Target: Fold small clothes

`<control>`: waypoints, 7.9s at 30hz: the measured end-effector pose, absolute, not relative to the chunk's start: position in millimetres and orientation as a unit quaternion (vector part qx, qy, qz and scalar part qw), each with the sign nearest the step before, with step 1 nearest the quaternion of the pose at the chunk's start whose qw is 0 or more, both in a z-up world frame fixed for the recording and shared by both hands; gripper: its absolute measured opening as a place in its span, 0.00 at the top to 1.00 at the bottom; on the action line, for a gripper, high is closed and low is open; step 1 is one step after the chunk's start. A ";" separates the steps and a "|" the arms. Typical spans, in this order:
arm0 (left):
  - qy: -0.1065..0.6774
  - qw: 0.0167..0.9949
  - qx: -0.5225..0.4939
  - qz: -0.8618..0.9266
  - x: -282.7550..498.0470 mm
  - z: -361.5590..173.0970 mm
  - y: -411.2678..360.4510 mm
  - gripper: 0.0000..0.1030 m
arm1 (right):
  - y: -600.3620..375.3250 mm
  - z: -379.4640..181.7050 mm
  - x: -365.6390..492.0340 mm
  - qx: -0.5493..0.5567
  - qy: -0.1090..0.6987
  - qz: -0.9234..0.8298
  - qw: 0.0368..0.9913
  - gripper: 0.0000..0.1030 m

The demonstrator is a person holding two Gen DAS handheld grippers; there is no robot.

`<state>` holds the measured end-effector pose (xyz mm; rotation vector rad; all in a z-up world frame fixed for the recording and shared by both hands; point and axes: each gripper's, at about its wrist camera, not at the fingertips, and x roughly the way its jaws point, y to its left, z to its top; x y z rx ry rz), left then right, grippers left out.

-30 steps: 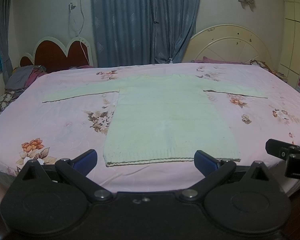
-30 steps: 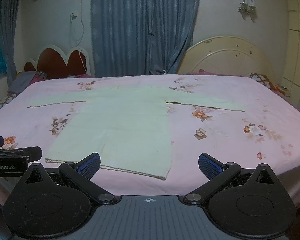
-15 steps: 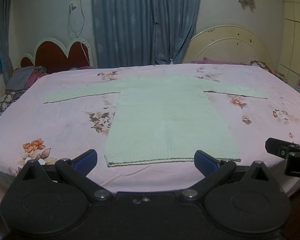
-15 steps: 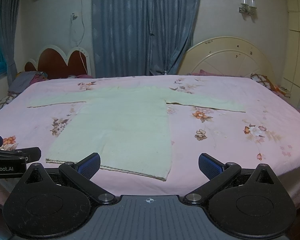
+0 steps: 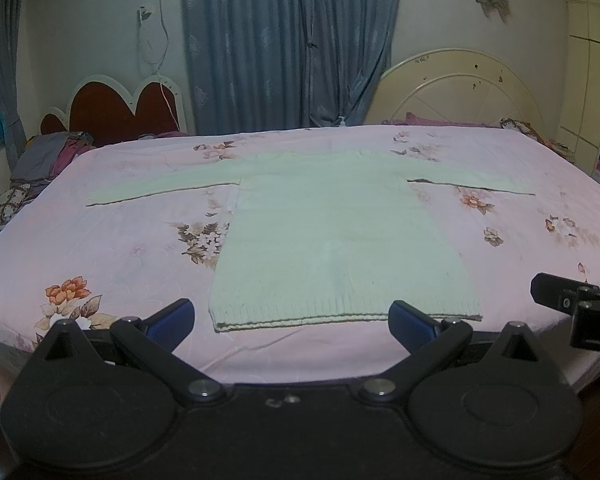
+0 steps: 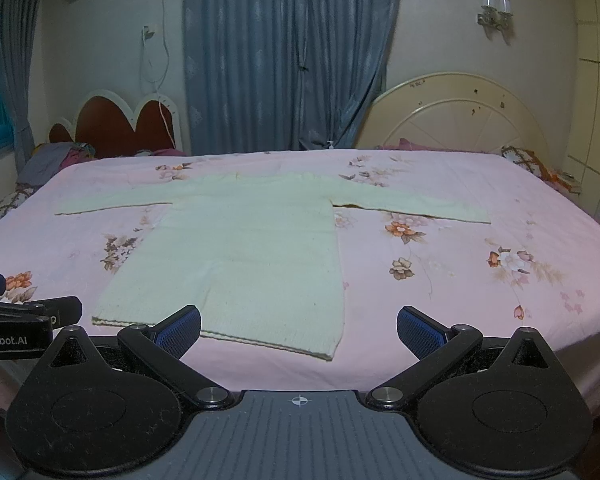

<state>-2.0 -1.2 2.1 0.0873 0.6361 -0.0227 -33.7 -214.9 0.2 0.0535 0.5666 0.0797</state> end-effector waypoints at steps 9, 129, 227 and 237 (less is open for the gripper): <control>0.313 0.949 0.042 -0.009 -1.6 2.2 -1.2 0.00 | -214.6 0.0 -33.0 0.027 0.280 0.039 0.959 0.00; 0.413 0.910 -0.016 -0.036 438.2 -105.4 32.7 0.17 | -414.2 -63.7 434.1 0.184 0.284 -0.048 0.940 0.98; 0.384 0.916 -0.072 -0.090 561.6 -138.2 77.8 0.69 | -300.0 -111.4 491.6 0.115 0.384 0.079 0.912 0.89; 0.373 0.925 -0.033 -0.065 566.7 -140.9 82.4 0.75 | -350.7 -121.2 579.8 0.169 0.406 0.027 0.898 0.89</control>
